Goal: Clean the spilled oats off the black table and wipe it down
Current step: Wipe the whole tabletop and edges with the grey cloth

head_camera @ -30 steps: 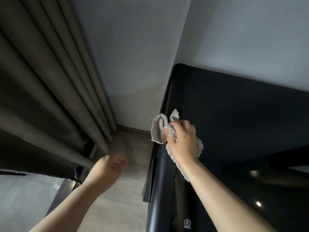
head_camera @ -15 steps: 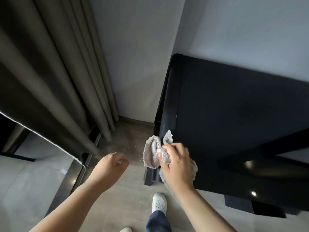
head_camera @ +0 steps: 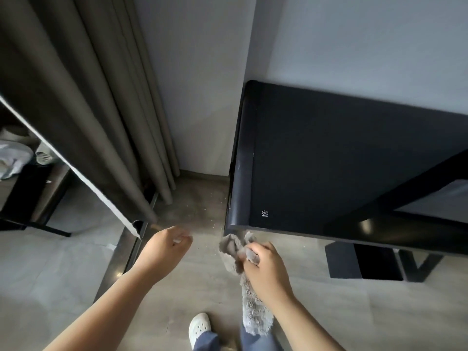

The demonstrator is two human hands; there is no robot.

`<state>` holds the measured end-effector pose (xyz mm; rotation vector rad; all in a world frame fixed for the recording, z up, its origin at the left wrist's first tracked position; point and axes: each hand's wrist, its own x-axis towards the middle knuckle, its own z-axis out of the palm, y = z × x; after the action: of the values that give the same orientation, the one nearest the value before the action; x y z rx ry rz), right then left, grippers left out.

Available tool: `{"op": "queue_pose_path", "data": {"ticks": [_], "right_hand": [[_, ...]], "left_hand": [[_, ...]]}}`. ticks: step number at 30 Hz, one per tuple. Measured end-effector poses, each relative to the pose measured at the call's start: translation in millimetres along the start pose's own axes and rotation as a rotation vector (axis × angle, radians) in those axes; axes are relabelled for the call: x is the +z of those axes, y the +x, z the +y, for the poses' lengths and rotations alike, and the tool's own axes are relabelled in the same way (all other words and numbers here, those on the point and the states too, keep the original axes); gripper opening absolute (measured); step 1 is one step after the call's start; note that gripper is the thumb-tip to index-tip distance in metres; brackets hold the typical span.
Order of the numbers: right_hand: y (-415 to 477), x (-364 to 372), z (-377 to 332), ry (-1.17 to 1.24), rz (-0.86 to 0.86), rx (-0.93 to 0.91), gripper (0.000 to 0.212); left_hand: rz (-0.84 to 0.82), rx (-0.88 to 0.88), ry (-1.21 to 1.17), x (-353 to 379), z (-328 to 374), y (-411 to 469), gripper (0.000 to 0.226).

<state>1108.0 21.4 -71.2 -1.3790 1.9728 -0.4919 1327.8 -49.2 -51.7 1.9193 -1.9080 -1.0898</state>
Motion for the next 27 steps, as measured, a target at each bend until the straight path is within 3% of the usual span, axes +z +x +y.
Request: {"op": "queue_pose_path", "data": {"ticks": [5, 13, 20, 27], "right_hand": [[-26, -42, 2, 0.064, 0.110, 0.084, 0.020], [-45, -99, 35, 0.041, 0.215, 0.075, 0.014], [31, -103, 9, -0.072, 0.197, -0.096, 0.024], [127, -64, -29, -0.292, 0.076, -0.136, 0.040]], "left_hand": [[-0.011, 0.010, 0.004, -1, 27, -22, 0.016], [-0.054, 0.082, 0.025, 21, 95, -45, 0.011], [-0.008, 0.010, 0.042, 33, 78, -48, 0.019], [0.046, -0.067, 0.021, 1, 31, -35, 0.006]]}}
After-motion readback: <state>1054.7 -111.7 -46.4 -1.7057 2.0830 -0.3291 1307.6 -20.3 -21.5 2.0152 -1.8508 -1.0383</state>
